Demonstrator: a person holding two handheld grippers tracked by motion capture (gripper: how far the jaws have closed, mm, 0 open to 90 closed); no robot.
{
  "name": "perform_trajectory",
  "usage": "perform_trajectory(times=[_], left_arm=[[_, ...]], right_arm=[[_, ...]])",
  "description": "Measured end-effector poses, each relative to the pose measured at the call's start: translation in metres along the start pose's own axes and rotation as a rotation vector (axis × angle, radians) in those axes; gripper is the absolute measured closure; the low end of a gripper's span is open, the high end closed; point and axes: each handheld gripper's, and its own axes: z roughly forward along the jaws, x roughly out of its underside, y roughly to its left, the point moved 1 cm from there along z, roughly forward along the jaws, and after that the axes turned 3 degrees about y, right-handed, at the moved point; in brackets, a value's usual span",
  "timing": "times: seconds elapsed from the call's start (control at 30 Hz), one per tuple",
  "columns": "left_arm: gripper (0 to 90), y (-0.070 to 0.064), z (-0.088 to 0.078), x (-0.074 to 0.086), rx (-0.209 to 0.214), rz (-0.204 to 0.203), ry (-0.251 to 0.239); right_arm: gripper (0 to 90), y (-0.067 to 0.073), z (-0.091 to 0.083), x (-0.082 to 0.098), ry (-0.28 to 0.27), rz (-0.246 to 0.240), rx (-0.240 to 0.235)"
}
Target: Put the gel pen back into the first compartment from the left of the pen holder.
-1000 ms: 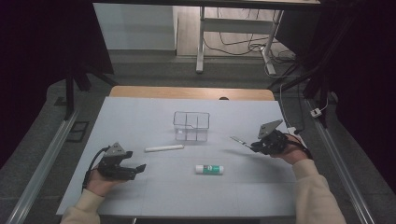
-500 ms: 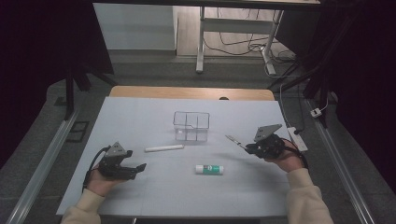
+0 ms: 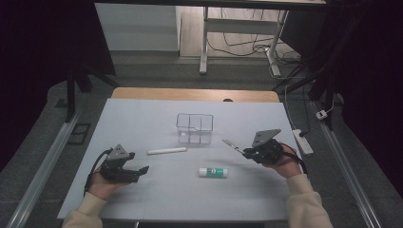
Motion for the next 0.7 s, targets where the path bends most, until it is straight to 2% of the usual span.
perform_trajectory(times=[0.43, 0.7], left_arm=[[20.2, -0.005, 0.001, -0.004, -0.012, 0.028, 0.006], [21.1, -0.011, 0.003, -0.009, -0.007, 0.051, 0.008]], right_arm=[[78.9, 0.005, 0.000, -0.005, -0.015, 0.003, -0.009], [78.9, 0.010, 0.007, -0.012, -0.014, -0.008, -0.024]])
